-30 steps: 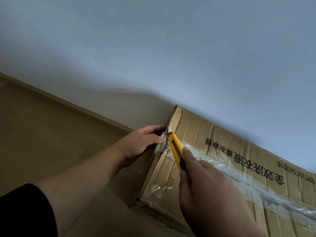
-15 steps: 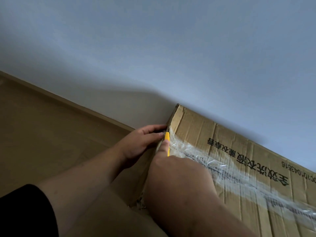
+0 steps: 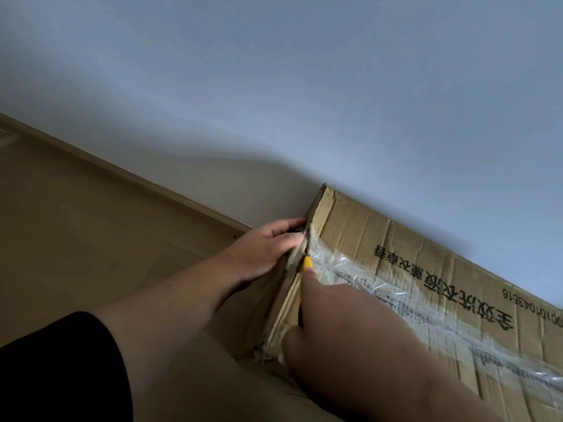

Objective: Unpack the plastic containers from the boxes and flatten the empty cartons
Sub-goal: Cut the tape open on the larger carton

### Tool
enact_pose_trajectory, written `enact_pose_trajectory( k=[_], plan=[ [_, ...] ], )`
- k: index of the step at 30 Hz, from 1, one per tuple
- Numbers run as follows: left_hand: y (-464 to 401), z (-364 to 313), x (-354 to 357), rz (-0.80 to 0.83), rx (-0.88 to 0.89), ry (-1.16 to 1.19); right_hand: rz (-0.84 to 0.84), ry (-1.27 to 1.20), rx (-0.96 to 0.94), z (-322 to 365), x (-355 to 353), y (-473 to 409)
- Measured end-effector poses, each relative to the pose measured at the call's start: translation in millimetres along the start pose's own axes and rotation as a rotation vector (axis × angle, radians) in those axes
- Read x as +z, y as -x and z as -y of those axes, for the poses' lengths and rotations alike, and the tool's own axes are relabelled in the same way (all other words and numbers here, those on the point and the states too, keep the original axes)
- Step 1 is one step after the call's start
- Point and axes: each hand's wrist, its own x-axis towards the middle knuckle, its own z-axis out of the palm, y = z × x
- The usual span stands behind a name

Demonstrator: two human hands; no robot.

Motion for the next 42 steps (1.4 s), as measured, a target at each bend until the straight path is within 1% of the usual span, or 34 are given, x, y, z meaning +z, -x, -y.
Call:
enact_pose_trajectory(
  k=[3, 6, 10, 13, 15, 17, 19, 21, 23, 26, 30, 33, 35, 36, 38, 40, 42],
  plan=[
    [2, -2, -2, -0.021, 0.007, -0.004, 0.038, -0.089, 0.008, 1, -4, 9],
    [3, -3, -3, -0.026, 0.013, -0.033, 0.110, -0.129, 0.058, 3, -7, 16],
    [4, -4, -2, -0.047, 0.023, -0.045, 0.195, -0.203, 0.073, 0, -6, 24],
    [3, -5, -2, -0.048, 0.030, -0.089, 0.181, -0.261, 0.095, -8, -7, 30],
    [5, -5, -4, -0.052, 0.041, -0.155, 0.195, -0.290, 0.106, -13, -7, 35],
    [7, -5, -3, -0.100, 0.064, -0.256, 0.215, -0.285, 0.112, -20, -6, 41],
    [13, -10, -3, -0.202, 0.105, -0.371, 0.217, -0.277, 0.128, -31, -7, 47],
    [22, -19, -4, -0.293, 0.187, -0.552, 0.190, -0.253, 0.151, -46, -7, 53],
    [30, -30, -2, -0.242, 0.216, -0.677, 0.140, -0.228, 0.171, -63, -7, 58],
    [38, -42, 8, -0.135, 0.123, -0.760, 0.113, -0.200, 0.155, -78, -5, 63],
    [44, -55, 25, -0.192, 0.072, -0.954, 0.112, -0.162, 0.098, -86, -1, 67],
    [47, -66, 35, -0.140, -0.046, -1.078, 0.106, -0.148, 0.069, -94, 2, 70],
    [46, -73, 42, -0.107, -0.173, -1.067, 0.102, -0.151, 0.061, -100, 2, 72],
    [46, -76, 45, -0.120, -0.218, -1.063, 0.095, -0.155, 0.051, -102, 2, 74],
    [46, -80, 49, -0.155, -0.256, -1.130, 0.070, -0.157, 0.032, -108, 1, 77],
    [48, -85, 57, -0.154, -0.270, -1.168, 0.032, -0.151, 0.025, -114, 1, 79],
    [49, -87, 67, -0.136, -0.316, -1.048, 0.000, -0.147, 0.023, -121, 2, 80]
  ],
)
